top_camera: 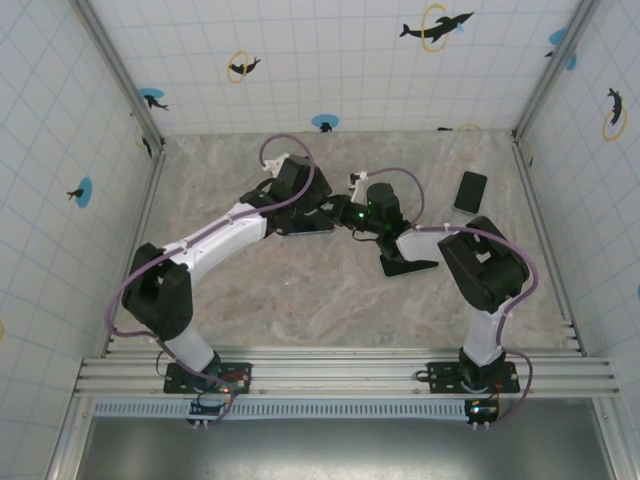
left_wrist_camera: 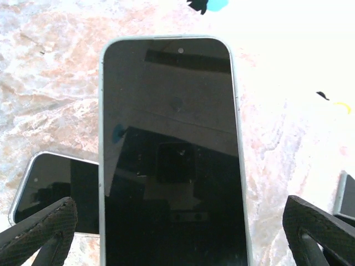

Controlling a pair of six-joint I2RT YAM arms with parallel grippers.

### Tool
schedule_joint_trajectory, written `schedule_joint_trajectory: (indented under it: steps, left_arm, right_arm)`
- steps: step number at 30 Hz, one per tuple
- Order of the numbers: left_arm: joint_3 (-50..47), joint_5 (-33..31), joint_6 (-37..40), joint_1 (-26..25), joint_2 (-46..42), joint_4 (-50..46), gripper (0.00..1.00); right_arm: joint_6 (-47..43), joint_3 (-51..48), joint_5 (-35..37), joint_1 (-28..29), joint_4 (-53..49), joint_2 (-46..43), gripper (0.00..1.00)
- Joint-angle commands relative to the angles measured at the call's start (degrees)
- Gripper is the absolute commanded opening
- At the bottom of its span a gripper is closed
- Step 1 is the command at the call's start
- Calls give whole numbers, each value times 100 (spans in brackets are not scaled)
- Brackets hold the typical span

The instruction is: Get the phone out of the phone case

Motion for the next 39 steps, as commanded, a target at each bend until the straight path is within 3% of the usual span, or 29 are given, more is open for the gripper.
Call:
schedule_joint_trajectory:
  steps: [1,7,13,18,33,39]
  left_arm:
    - [-341,431,236,259,-441,489,98]
    - [-1199,2214,347,1030,-894,1974,98]
    - [-1427,3937,314,1639,-863,3036,94]
    - [-1437,5173,-585,1991,-419,4210,87]
    - [-1226,5935,-1306,2009,136,4939,67]
    - [-1180,6146,-1732,2004,278,5436,46]
  right_arm:
    - [182,8,64,-91,617,-286,0]
    - [565,-242,5,-172,881,-571,0]
    - [1086,-519,-28,-224,1224,-857,0]
    - [1530,-722,-76,-233,1676,-1011,0]
    - [2006,-889,-202,-209,2168,-1144,0]
    - [2177,-981,-234,-185,2318,-1148,0]
